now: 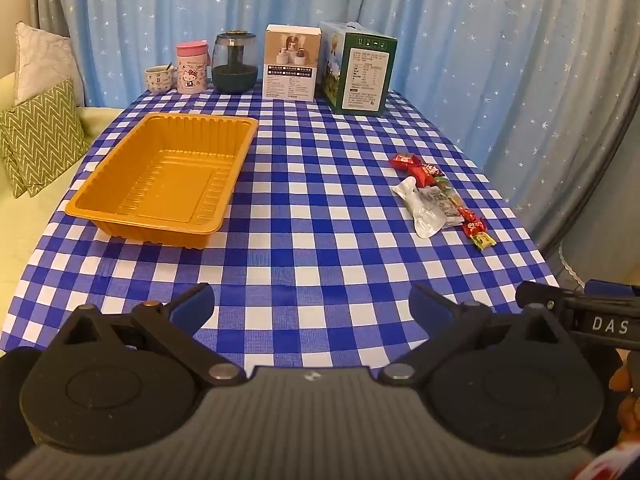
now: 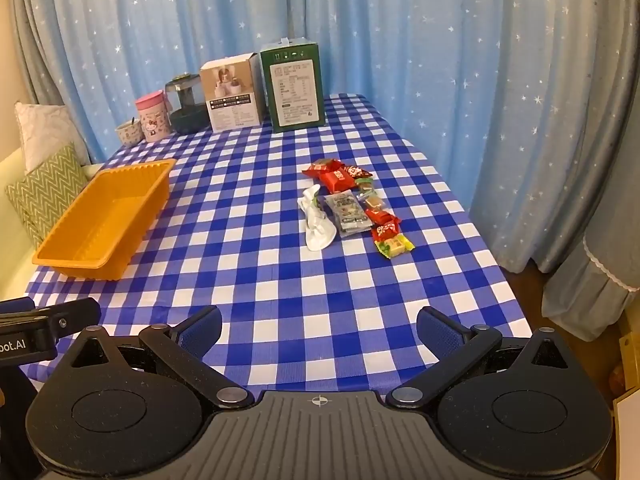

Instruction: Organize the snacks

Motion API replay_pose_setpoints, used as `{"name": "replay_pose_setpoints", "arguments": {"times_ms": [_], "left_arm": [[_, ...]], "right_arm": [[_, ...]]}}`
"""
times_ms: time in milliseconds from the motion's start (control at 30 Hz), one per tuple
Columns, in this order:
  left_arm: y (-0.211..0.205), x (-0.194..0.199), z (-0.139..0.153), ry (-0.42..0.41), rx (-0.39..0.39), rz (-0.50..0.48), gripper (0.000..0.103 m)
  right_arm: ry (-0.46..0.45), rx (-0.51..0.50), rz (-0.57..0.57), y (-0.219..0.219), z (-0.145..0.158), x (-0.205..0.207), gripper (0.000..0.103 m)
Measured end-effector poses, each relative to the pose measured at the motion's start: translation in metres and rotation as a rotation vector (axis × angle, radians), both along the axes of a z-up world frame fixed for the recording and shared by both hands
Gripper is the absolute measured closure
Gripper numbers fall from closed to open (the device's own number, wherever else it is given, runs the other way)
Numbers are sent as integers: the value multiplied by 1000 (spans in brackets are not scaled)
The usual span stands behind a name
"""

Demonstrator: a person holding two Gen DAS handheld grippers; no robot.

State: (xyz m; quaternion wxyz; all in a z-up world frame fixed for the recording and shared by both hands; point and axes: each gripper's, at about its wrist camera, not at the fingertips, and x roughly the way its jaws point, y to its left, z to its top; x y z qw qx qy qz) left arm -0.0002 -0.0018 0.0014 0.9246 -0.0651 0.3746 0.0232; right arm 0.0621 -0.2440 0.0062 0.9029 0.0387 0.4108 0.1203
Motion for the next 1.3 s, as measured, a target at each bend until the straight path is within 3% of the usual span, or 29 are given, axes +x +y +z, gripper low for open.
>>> {"name": "replay_pose_setpoints", "arguments": {"times_ms": [1300], "left_arm": [[-2, -1, 0, -4, -3, -4, 0]], "right_arm": [[-7, 1, -3, -6, 8, 4, 0]]}}
